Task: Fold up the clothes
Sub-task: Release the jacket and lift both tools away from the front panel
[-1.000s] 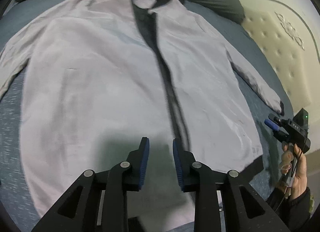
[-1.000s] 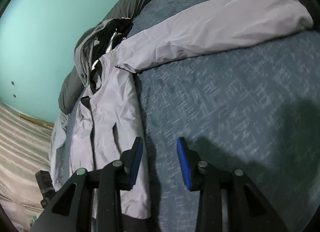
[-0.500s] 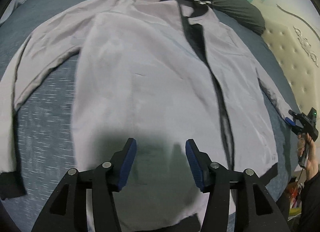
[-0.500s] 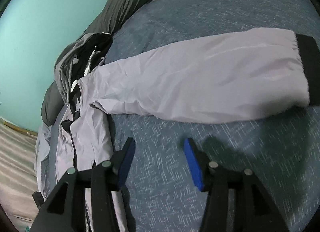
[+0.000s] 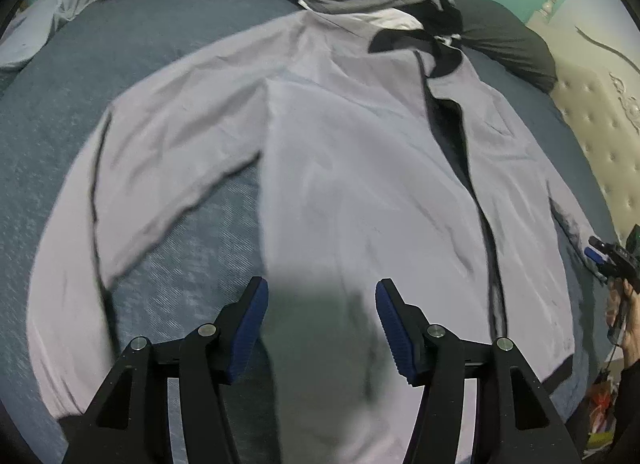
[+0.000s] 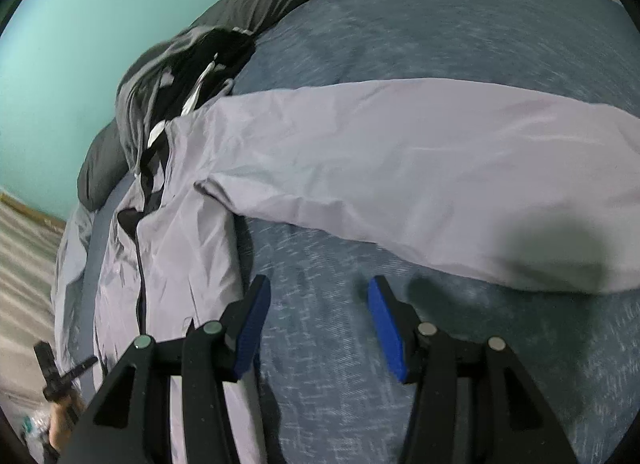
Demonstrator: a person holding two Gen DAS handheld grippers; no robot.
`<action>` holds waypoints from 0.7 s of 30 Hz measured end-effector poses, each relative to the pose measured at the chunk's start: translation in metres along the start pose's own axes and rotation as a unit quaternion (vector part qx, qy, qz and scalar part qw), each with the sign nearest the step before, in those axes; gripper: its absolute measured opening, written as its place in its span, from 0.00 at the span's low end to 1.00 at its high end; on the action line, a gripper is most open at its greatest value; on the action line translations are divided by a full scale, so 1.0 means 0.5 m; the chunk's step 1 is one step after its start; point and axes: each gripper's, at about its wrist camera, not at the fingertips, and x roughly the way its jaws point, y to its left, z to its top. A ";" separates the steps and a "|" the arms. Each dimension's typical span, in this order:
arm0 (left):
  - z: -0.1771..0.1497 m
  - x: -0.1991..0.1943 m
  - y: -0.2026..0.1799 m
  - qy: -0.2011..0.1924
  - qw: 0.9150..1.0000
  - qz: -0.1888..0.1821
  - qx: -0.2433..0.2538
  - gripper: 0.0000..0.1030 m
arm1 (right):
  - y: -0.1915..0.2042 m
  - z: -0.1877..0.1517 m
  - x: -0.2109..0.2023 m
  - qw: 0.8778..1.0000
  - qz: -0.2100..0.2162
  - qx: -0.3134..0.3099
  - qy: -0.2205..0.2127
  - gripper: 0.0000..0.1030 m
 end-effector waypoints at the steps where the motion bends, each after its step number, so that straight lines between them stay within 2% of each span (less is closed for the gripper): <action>1: 0.007 -0.002 0.010 -0.002 1.000 0.005 -0.002 0.58 | 0.007 0.002 0.005 1.000 -0.001 -0.007 0.002 0.50; 3: 0.022 -0.005 0.029 -0.006 1.000 0.014 -0.006 0.59 | 0.016 0.005 0.010 1.000 -0.005 -0.022 0.006 0.50; 8: 0.036 -0.015 0.091 -0.008 0.999 0.032 -0.024 0.59 | -0.021 0.012 -0.017 0.999 -0.028 -0.031 -0.009 0.51; 14: 0.023 0.006 0.109 -0.004 0.999 0.031 -0.032 0.59 | -0.153 0.039 -0.099 0.995 -0.078 0.037 -0.059 0.55; 21: 0.012 0.025 0.096 0.002 0.999 0.026 -0.028 0.59 | -0.311 0.050 -0.209 0.972 -0.165 0.119 -0.121 0.59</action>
